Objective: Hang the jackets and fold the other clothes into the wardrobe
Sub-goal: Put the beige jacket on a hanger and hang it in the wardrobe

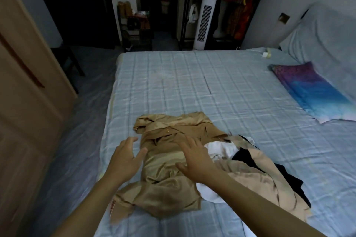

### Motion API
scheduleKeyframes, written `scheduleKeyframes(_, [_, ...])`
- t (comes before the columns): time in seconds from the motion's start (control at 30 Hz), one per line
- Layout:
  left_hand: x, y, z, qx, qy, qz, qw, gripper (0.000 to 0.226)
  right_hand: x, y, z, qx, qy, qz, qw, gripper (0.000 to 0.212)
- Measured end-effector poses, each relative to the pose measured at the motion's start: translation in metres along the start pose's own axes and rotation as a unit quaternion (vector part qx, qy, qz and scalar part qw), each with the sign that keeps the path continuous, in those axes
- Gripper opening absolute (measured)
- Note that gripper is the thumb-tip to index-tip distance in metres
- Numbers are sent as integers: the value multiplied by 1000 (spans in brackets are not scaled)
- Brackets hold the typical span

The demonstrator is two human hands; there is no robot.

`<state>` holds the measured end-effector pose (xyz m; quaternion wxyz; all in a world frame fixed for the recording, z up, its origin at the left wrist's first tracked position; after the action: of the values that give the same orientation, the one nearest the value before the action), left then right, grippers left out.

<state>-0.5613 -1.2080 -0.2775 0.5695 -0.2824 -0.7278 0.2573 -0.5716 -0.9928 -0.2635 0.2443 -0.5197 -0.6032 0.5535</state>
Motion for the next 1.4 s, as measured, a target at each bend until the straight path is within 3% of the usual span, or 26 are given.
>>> scheduleKeyframes(0.23, [38,32,84,-42,26,22,999,43,74,-17,66,15,36,59,997,71])
scheduleKeyframes(0.6, [79,175,272,-175,71,119,975,54,269,28,205,-15,135,59,989,55])
scheduleKeyframes(0.77, [102,253,353,-209,151,163,952,46,345,80,252,-39,185,130,973,56])
scheduleKeyframes(0.97, [133,356,425,-234,256,184,920,41,422,140,294,-45,243,215,945,36])
scheduleKeyframes(1.03, [143,390,437,-209,298,249,898,39,433,168,300,-67,258,214,940,33])
scheduleKeyframes(1.17, [138,462,453,-264,363,411,793,46,445,194,307,-50,266,211,939,26])
scheduleKeyframes(1.23, [125,477,458,-283,375,467,749,36,448,200,308,-40,272,226,934,25])
scheduleKeyframes(1.3, [117,476,455,-278,398,467,739,29,445,202,307,-33,262,240,934,22])
scheduleKeyframes(1.4, [100,461,447,-298,404,422,755,29,423,193,307,-12,210,284,935,21])
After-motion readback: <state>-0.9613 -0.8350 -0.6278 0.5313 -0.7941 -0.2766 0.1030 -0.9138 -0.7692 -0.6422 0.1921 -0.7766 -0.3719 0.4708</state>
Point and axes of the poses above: each hand's wrist, its own z-axis towards the middle knuckle, its own y-axis out of the palm, x = y × z, the point moved 10 cm from there along z, towards the middle knuckle, and after that the axes turned 7 degrees about -x, right-handed, at the moved point
